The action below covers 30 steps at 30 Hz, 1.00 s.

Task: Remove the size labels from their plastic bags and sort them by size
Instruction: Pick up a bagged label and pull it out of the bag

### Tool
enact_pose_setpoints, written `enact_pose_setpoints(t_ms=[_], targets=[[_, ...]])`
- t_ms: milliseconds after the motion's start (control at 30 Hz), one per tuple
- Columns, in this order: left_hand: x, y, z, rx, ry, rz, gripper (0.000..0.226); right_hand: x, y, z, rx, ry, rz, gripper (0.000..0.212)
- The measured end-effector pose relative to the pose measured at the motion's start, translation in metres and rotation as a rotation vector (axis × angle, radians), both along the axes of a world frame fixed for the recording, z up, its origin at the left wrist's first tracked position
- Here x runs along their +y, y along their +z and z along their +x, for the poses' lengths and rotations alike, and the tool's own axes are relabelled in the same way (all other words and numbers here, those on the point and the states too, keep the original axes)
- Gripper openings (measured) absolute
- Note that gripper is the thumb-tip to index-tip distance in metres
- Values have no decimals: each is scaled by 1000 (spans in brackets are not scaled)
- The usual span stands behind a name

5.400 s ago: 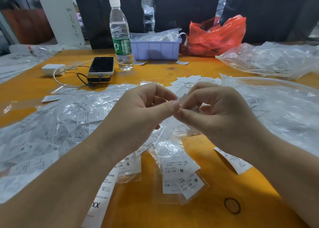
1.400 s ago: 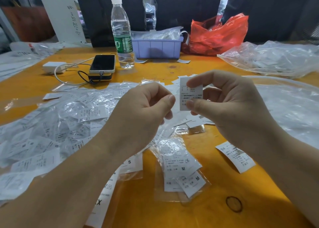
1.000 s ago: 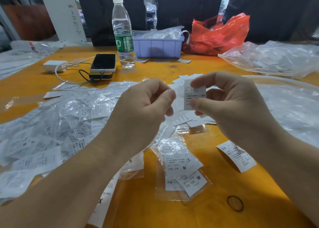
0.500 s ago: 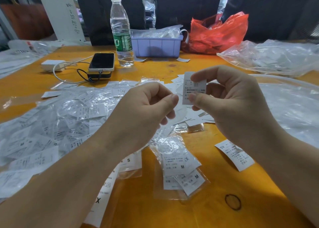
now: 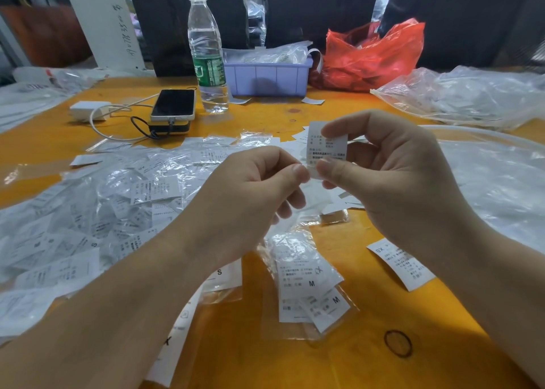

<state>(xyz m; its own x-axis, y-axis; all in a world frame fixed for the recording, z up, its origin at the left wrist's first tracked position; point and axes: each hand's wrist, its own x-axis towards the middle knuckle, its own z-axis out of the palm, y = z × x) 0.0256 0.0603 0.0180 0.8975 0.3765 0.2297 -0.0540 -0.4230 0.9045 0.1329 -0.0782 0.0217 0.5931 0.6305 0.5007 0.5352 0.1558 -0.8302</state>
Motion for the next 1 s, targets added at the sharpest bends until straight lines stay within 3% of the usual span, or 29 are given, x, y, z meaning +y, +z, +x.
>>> enact_pose_setpoints(t_ms=[300, 733, 1000], targets=[[4, -2, 1, -33, 80, 20, 8, 1, -1, -1, 5, 25, -30, 30], [1, 2, 0, -52, 68, 26, 8, 1, 1, 0, -22, -35, -28, 30], [1, 2, -1, -42, 24, -14, 9, 1, -1, -3, 3, 36, -16, 30]])
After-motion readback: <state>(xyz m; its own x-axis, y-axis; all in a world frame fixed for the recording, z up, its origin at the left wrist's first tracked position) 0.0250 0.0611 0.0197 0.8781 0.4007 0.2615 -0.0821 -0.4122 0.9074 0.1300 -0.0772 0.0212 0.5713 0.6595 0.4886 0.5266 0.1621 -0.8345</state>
